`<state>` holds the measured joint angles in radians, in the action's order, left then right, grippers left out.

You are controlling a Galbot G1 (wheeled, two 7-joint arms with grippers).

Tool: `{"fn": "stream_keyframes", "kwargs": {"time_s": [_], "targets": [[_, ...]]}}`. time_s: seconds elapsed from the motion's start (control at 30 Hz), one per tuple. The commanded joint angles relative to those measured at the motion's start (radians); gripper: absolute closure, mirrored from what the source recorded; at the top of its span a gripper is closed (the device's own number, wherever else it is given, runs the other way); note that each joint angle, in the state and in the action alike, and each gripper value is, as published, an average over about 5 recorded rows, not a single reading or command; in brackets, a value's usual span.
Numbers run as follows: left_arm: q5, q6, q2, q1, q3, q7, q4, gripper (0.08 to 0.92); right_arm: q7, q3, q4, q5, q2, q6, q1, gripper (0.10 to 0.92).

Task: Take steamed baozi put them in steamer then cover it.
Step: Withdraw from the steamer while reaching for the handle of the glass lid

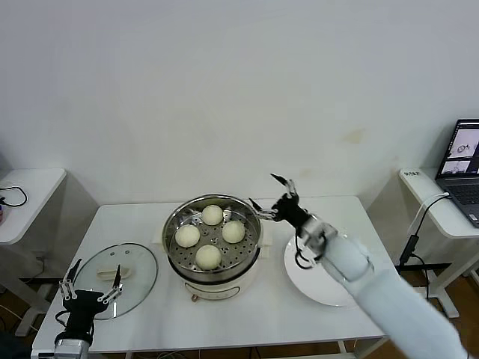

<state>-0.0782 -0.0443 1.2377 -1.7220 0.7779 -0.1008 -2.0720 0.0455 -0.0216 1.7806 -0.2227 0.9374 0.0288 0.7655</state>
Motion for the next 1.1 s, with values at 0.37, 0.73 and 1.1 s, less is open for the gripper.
{"fn": "stream_keyframes", "kwargs": {"time_s": [0.37, 0.73, 1.1], "targets": [[-1.038, -0.095, -0.139, 0.059, 0.083, -0.028, 0.259, 0.177, -0.011, 0.885, 0.167, 0.074, 0.407, -0.225, 0.897, 0.203], [-1.260, -0.094, -0.193, 0.132, 0.014, 0.009, 0.358, 0.177, -0.018, 0.940, 0.157, 0.062, 0.448, -0.225, 0.893, 0.203], [-1.260, -0.083, -0.205, 0.192, -0.044, 0.037, 0.404, 0.177, -0.019, 0.906, 0.171, 0.074, 0.472, -0.220, 0.901, 0.203]]}}
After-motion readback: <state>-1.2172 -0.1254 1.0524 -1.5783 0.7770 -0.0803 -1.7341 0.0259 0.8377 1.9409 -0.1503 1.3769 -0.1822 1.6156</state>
